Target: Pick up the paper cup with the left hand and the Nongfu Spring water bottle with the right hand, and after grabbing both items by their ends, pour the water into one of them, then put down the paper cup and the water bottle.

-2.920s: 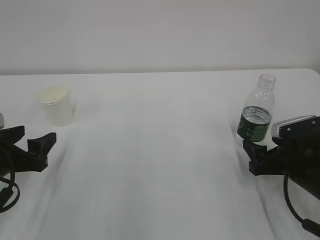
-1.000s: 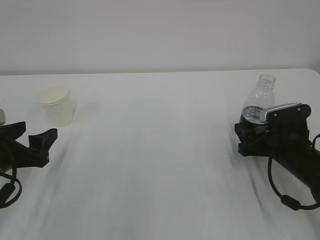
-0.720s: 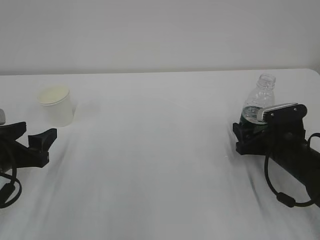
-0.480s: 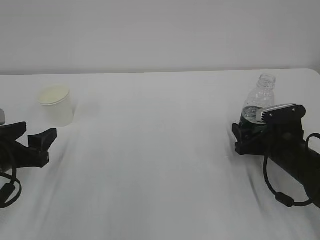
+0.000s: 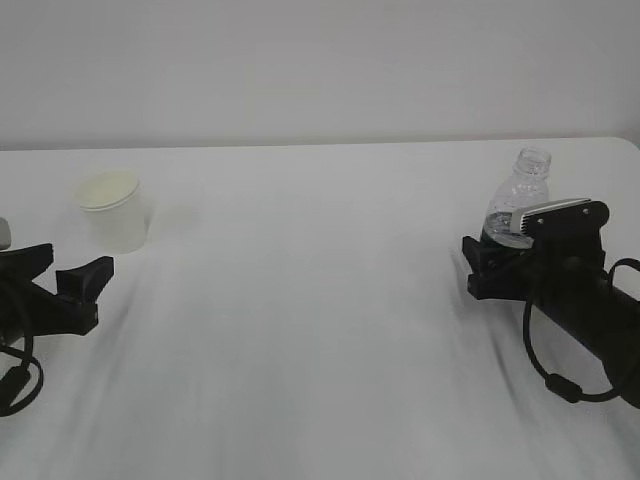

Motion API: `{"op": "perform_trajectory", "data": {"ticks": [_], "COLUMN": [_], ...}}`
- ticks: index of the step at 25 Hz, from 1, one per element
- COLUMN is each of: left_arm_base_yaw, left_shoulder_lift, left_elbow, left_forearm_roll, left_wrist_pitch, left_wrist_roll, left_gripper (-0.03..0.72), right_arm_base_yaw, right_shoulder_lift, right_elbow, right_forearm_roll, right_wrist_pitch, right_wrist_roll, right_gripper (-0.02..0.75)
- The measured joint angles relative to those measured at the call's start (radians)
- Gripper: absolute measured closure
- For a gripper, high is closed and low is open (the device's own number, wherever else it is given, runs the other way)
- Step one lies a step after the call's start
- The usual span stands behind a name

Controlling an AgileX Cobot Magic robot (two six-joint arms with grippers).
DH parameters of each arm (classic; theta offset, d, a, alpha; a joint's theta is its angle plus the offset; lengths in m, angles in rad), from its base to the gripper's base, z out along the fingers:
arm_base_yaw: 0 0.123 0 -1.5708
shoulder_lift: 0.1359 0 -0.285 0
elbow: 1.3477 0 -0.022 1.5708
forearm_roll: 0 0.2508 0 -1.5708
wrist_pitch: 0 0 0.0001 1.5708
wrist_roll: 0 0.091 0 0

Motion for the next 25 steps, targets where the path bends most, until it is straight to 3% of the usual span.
{"op": "perform_trajectory", "data": {"ticks": [9,15,25], "left_arm_base_yaw": [0.000,0.000,0.000], "left_shoulder_lift": [0.000,0.000,0.000], "left_elbow": [0.000,0.000,0.000], "left_forearm_roll": [0.000,0.000,0.000], "left_wrist_pitch": [0.000,0.000,0.000], "left_wrist_roll": [0.000,0.000,0.000], "left_gripper": [0.165,0.165,0.170], "right_arm_base_yaw": [0.000,0.000,0.000], "right_shoulder_lift": [0.000,0.000,0.000], "right_elbow": [-0.009,-0.009,-0.009], "right_forearm_roll": [0.000,-0.010,-0.026], "right_wrist_pitch": [0.000,0.000,0.000], "right_wrist_roll": [0.002,0.002,0.002], "right_gripper": [0.153,0.239,0.251]}}
